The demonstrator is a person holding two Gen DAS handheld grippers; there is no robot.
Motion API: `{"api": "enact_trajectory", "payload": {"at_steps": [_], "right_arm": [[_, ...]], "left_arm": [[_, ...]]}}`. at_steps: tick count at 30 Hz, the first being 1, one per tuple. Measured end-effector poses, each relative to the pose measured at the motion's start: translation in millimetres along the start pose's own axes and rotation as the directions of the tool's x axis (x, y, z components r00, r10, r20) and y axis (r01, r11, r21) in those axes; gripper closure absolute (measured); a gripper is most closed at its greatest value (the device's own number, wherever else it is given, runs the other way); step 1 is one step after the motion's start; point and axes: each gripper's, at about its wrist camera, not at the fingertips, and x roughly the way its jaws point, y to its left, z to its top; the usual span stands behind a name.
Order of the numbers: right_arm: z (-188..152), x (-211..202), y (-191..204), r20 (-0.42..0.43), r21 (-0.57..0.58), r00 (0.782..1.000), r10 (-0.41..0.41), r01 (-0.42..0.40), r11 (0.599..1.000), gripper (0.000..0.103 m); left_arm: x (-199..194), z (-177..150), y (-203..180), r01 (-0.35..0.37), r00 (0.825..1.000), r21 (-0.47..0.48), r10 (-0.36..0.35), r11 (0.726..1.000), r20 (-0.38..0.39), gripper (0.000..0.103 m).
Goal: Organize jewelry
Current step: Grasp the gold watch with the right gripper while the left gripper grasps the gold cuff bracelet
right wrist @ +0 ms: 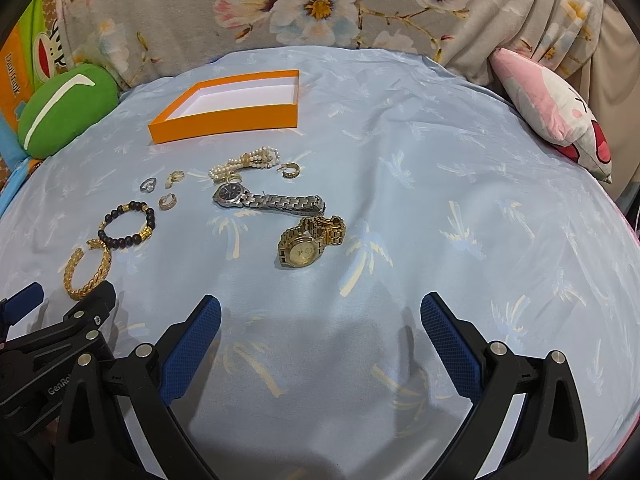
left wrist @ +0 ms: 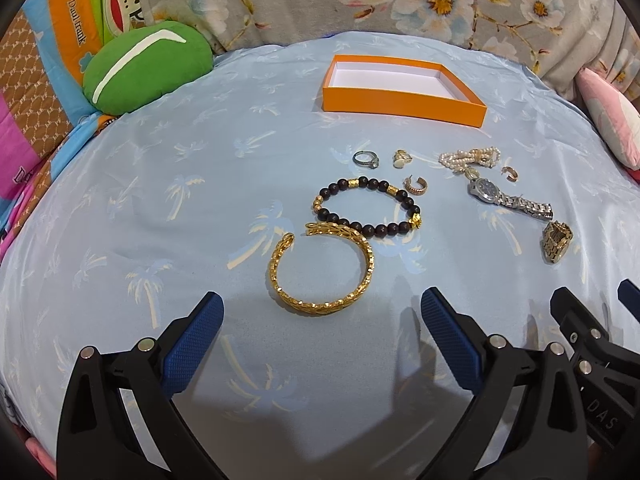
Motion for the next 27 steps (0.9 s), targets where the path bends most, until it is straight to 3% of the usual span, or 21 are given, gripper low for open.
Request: {"api": "enact_trajectory", "payload": {"at_steps": [7, 15, 27], "right_arm": [[5.6, 9.7, -14.1, -0.065, 0.071, 0.997, 0.043, -0.038, 0.997, 0.005], [23.5, 21.3, -8.4, -0.064, 0.069, 0.996, 0.054, -0.050, 0.996, 0.005], [37.4, 38.9, -1.9, -0.091, 0.050, 0.996, 0.013, -0.008, 0.999, 0.043]], "left_arm": [[5.2, 0.6, 29.2, 0.034, 0.999, -0.125, -0.038, 0.992, -0.036, 0.006], [3.4, 7.4, 47.7, -0.039, 0.999, -0.105, 0.037, 0.994, -0.019, 0.006], [1.3, 8.4, 59.3, 0.026, 0.999, -0.099, -0.029, 0.995, -0.034, 0.006]]}}
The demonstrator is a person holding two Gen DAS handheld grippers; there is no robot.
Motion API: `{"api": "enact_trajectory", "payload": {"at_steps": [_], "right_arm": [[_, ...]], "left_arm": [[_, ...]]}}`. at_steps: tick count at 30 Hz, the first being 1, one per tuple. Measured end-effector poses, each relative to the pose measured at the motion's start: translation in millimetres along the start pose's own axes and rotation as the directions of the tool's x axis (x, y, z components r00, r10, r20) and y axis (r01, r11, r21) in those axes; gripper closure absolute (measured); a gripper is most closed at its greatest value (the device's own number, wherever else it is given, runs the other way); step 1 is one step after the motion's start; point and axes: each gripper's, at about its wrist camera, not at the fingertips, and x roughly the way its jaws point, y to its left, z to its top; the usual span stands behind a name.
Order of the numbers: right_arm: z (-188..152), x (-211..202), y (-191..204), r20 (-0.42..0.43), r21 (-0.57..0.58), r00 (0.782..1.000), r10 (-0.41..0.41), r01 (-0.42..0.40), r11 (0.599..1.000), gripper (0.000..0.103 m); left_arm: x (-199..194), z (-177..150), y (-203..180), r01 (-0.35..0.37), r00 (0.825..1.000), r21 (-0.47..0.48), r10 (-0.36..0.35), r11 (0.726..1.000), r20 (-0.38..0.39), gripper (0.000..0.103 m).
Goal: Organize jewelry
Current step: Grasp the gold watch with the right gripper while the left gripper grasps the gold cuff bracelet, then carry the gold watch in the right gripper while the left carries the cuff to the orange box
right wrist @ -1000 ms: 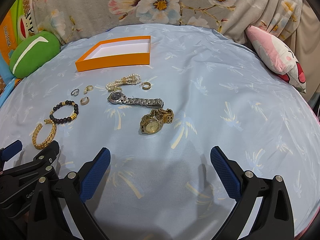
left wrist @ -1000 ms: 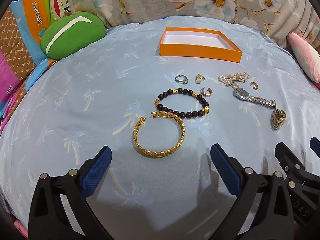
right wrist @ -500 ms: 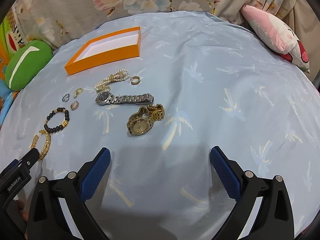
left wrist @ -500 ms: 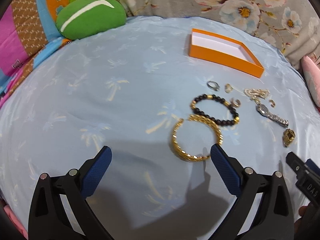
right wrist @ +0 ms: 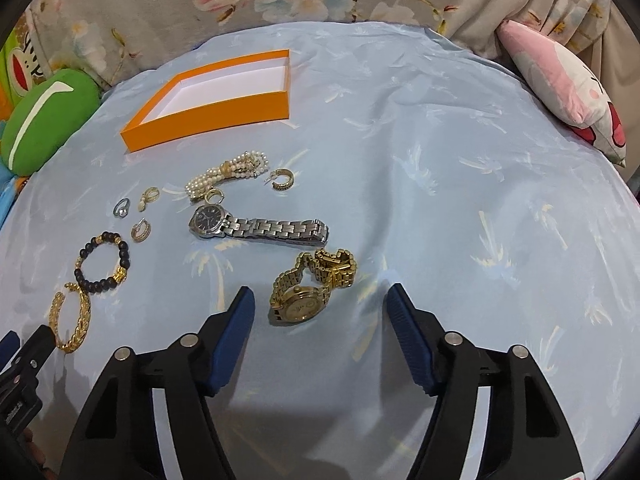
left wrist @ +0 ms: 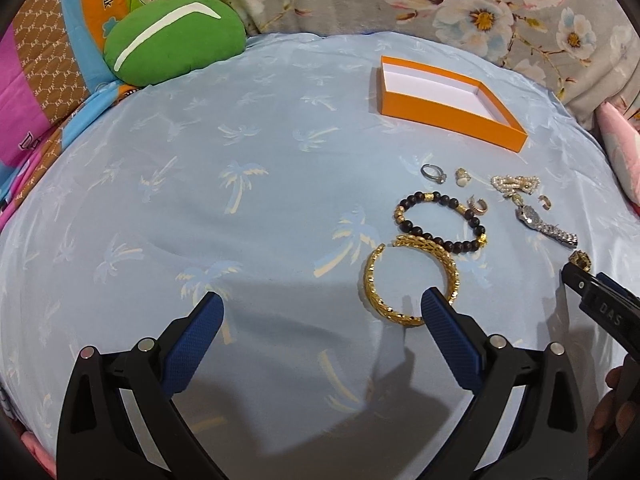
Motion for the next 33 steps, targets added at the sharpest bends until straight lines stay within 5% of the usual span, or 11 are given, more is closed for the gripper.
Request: {"api": "enact_trajectory", "payload": {"at_steps": [7, 13, 22, 24, 29, 33], "right_arm": [[2.0, -1.7, -10.5, 0.005, -0.003, 1.000, 0.011, -0.011, 1.000, 0.076], [1.6, -3.0, -15.7, 0.002, -0.009, 0.999, 0.033, -0.033, 0.999, 0.089], [-1.9, -3.6, -21.7, 0.013, -0.006, 0.998, 0.063, -0.062, 0.998, 0.093], [-2.6, -3.6, -21.5, 0.020, -0.009, 0.998, 0.065, -0.064, 0.998, 0.093], [-4.4, -4.2, -22.1, 0.029, -0.008, 0.997, 0.071, -0.070, 0.997, 0.092], [-4.8, -5.0, -22.3, 0.032, -0.011, 0.996, 0.077, -0.077, 0.997, 0.090]], "left_arm": [[0.6, 0.2, -20.3, 0.038, 0.999, 0.025, -0.037, 0.999, -0.029, 0.006], [11.5, 1.2, -37.2, 0.030, 0.998, 0.058, -0.027, 0.998, -0.057, 0.006], [25.2, 7.0, -43.6, -0.028, 0.998, 0.057, 0.031, 0.998, -0.054, 0.007], [24.0, 7.1, -44.8, -0.030, 0.999, 0.059, 0.033, 0.998, -0.042, 0.012], [16.5, 6.3, -43.6, -0.012, 1.000, 0.088, 0.013, 0.996, -0.016, 0.044], [11.7, 4.2, -33.3, 0.017, 1.000, 0.086, -0.016, 0.996, -0.021, 0.047]]}}
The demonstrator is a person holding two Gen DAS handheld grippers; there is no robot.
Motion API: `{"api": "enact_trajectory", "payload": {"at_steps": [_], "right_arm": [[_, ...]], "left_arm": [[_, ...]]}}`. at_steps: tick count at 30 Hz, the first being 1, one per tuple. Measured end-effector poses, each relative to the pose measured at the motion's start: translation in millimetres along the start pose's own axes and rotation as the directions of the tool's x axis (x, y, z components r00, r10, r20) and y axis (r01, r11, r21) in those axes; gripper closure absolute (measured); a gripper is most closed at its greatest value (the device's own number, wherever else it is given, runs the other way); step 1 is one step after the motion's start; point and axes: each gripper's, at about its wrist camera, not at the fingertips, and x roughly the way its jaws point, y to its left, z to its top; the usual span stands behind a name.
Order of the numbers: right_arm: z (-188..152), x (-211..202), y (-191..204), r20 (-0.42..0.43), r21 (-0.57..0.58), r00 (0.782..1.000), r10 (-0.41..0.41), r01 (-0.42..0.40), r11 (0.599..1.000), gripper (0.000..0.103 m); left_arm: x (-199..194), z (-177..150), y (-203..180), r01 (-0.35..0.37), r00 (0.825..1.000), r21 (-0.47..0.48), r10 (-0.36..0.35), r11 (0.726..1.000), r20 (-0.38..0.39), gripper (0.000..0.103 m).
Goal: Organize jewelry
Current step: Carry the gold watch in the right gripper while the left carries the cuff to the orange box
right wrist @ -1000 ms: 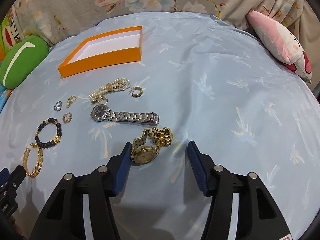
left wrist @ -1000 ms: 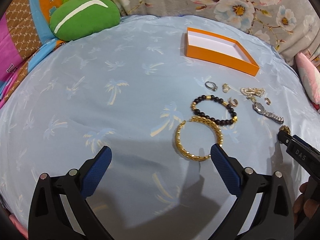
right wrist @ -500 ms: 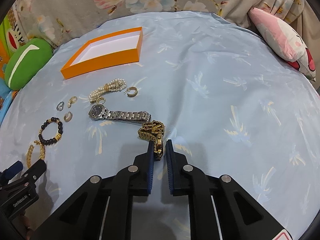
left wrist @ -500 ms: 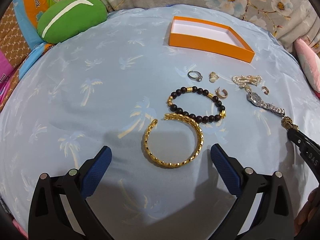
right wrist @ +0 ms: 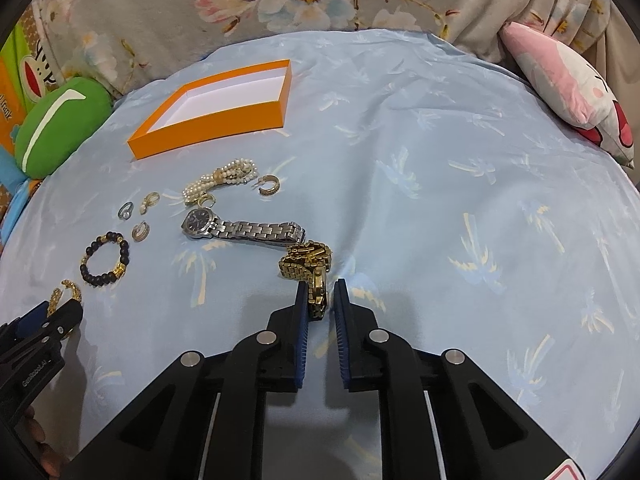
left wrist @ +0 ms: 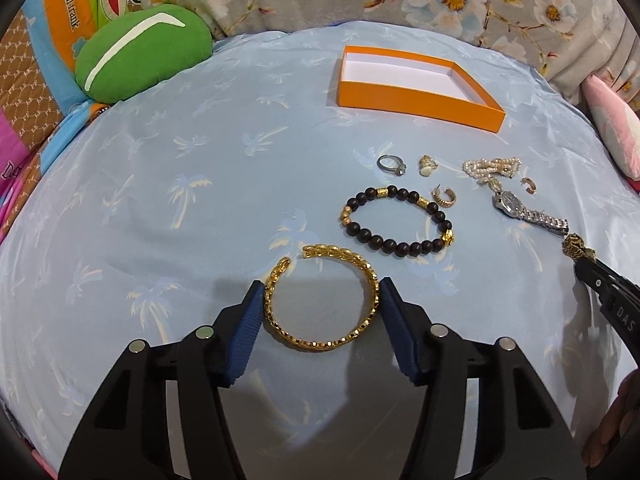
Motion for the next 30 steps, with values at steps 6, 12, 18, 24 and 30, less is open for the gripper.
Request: {"api": "enact_trajectory", "payload": {"at_steps": [6, 12, 18, 24, 30], "right_arm": [[0.2, -0.6, -2.1, 0.002, 0.007, 1.000, 0.015, -0.015, 1.000, 0.091], [-0.9, -4.5, -7.4, 0.006, 0.028, 0.998, 0.055, -0.056, 0.998, 0.095], [3.6, -20.1, -5.2, 0.025, 0.019, 0.995, 0.096, -0.096, 0.995, 0.095], [26.5, -45.5, 0.7, 0.075, 0.006, 0.988, 0.135, -0.136, 0.991, 0.095], [73.0, -57.1, 9.3, 0.125, -0.020, 0.976, 0.179, -0.178, 0.984, 0.095]], "left_arm": [[-5.9, -5.1, 5.2, 0.020, 1.000, 0.000, -0.020, 1.000, -0.008, 0.047], [-14.9, -6.4, 6.6, 0.019, 1.000, 0.003, -0.019, 1.000, 0.005, 0.047], [-27.0, -0.1, 4.8, 0.017, 1.000, 0.018, -0.017, 1.000, 0.026, 0.047], [-41.7, 21.1, 3.7, 0.031, 0.998, 0.024, -0.033, 0.999, 0.061, 0.047], [-45.9, 63.5, -2.5, 0.036, 0.992, 0.039, -0.041, 0.999, 0.120, 0.047]]}}
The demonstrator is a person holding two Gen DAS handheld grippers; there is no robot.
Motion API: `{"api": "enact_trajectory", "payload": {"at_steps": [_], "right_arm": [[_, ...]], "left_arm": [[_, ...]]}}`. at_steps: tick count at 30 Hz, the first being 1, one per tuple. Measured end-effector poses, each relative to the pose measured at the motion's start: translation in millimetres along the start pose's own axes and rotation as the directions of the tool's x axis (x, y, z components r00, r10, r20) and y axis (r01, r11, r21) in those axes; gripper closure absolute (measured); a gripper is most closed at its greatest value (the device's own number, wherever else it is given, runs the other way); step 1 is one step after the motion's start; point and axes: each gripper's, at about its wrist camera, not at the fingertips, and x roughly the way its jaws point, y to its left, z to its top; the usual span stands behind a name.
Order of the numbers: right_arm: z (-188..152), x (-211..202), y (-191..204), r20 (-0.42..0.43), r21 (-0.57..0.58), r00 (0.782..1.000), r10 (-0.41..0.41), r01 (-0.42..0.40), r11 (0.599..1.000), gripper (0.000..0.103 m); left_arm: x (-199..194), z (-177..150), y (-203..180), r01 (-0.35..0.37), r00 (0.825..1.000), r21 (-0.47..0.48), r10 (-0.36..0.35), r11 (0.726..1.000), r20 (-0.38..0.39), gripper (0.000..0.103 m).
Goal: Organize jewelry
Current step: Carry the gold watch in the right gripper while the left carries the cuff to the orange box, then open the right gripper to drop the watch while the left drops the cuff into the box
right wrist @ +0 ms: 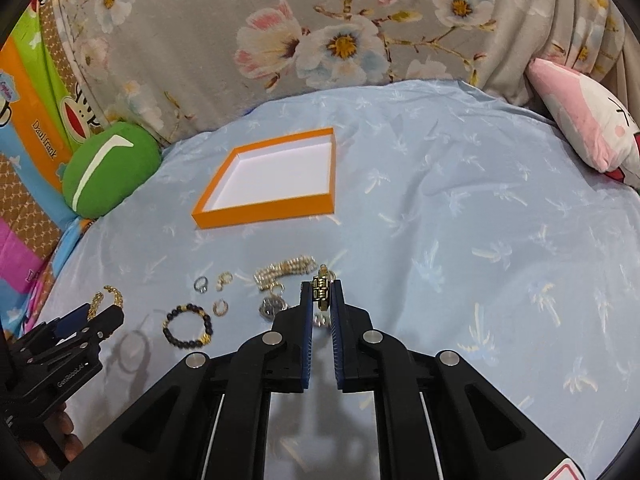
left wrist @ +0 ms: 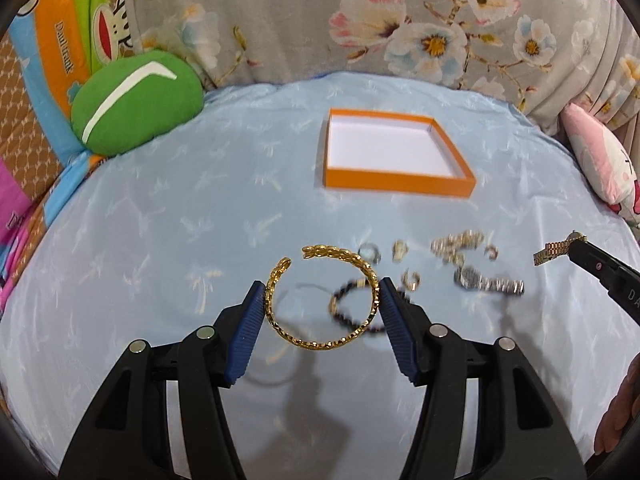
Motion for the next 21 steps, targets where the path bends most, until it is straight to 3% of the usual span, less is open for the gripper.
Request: {"api": "enact_trajectory", "payload": {"at_steps": [6, 11, 15, 21], "right_arm": [[60.9, 32.9, 11.2, 0.025, -0.053, 0.999, 0.029, -0.028, 0.998, 0.095], [115.6, 91.7, 19.0, 0.013, -0.117, 1.000, 0.013, -0.012, 0.993, 0.095], [153.7, 144.4, 21.0, -0.016, -0.154, 1.000, 0.015, -0.018, 0.988, 0.095], [184.8, 201.5, 33.4, -0.013, -0.274, 1.000, 0.002, -0.006, 0.962, 0.095]], "left_arm": [[24.4, 58.5, -8.1, 0.004, 0.998, 0.024, -0.006, 1.000, 0.058, 0.047], [69.2, 117.1, -20.1, 0.002, 0.997, 0.056, -0.006, 0.998, 0.078, 0.047], [115.2, 157.1, -29.4, 0.003, 0.997, 0.062, -0.007, 0.998, 0.072, 0.047], [183.7, 190.8, -38.7, -0.002, 1.000, 0.045, 0.001, 0.999, 0.031, 0.047]]}}
